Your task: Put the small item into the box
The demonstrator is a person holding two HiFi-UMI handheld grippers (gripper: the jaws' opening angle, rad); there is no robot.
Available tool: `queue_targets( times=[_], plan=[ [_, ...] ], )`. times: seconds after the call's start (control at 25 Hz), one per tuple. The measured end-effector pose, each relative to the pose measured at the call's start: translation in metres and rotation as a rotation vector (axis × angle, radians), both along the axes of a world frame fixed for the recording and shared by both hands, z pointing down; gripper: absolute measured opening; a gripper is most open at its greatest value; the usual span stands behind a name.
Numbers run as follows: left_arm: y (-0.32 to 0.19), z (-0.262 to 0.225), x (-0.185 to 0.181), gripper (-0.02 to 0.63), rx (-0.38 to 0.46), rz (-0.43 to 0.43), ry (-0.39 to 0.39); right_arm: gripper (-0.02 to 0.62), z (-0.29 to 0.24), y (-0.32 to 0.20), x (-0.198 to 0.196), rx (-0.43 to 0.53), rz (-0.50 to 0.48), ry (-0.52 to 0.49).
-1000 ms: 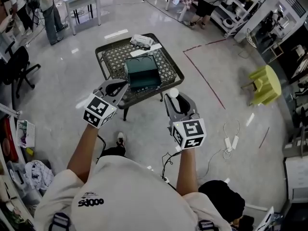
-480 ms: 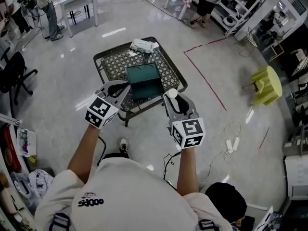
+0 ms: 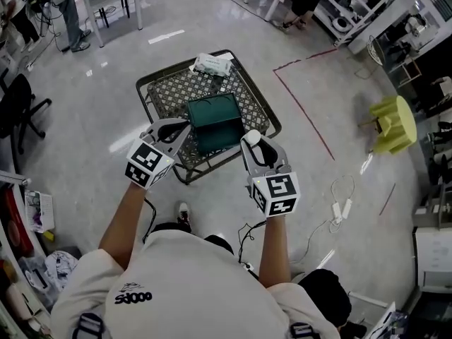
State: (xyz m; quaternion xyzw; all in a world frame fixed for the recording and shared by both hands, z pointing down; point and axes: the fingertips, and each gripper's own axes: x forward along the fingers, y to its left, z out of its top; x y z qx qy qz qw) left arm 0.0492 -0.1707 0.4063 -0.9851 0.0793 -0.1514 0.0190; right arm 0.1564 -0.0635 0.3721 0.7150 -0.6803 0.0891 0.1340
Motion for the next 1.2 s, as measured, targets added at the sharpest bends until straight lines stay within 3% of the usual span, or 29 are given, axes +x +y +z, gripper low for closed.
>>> queue_targets(
  times=[0.24,0.56,1.2],
  plan=[
    [-0.023,0.024,0.010,0.005,-0.033,-0.008,-0.034,0.133,0.027,-0.026,0.013,-0.069,-0.016,0.003],
    [-0.049,0.069,0.013,0.005,-0.103,-0.084,-0.093,0.135,0.083,-0.063,0.023,-0.199,-0.129,-0.024],
    [-0.078,0.151,0.017,0.005,-0.242,-0.384,-0.168,0.135,0.210,-0.125,0.044,-0.439,-0.442,-0.041]
  ],
)
